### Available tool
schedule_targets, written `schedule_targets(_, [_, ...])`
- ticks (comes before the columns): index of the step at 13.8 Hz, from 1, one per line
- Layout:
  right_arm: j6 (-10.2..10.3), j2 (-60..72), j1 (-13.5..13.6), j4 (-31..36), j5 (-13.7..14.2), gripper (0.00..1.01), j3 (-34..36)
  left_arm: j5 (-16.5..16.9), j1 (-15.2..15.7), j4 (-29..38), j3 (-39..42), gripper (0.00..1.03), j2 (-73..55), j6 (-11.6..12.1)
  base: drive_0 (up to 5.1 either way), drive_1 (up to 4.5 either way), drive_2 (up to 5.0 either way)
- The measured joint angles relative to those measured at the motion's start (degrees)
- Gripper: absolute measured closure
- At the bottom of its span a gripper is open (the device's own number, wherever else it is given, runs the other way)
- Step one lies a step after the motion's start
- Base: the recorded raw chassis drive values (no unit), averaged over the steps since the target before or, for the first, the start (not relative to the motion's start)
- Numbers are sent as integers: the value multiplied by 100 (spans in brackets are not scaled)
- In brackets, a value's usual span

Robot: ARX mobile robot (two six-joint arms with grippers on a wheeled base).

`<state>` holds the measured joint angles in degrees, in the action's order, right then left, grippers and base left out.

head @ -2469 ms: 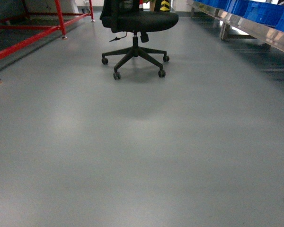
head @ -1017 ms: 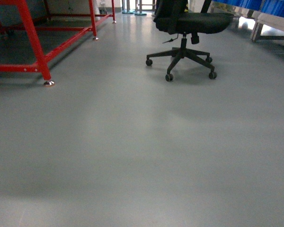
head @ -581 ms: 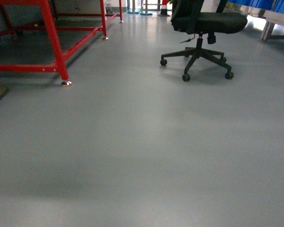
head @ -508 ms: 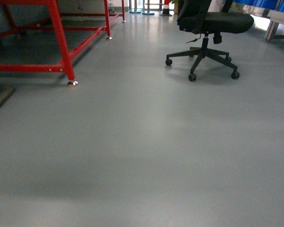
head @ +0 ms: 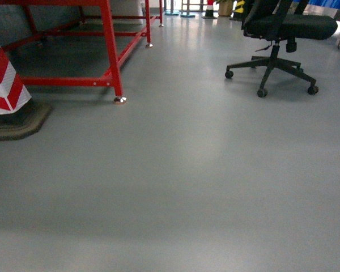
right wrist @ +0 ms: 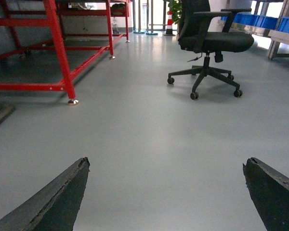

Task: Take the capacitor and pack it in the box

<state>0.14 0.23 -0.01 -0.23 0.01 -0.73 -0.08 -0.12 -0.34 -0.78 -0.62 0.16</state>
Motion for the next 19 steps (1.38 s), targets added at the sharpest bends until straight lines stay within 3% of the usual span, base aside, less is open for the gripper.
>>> schedule_targets(19, [0, 2, 0, -17, 0, 3, 0, 2, 0, -7, 0, 59, 0, 2, -492, 244, 244])
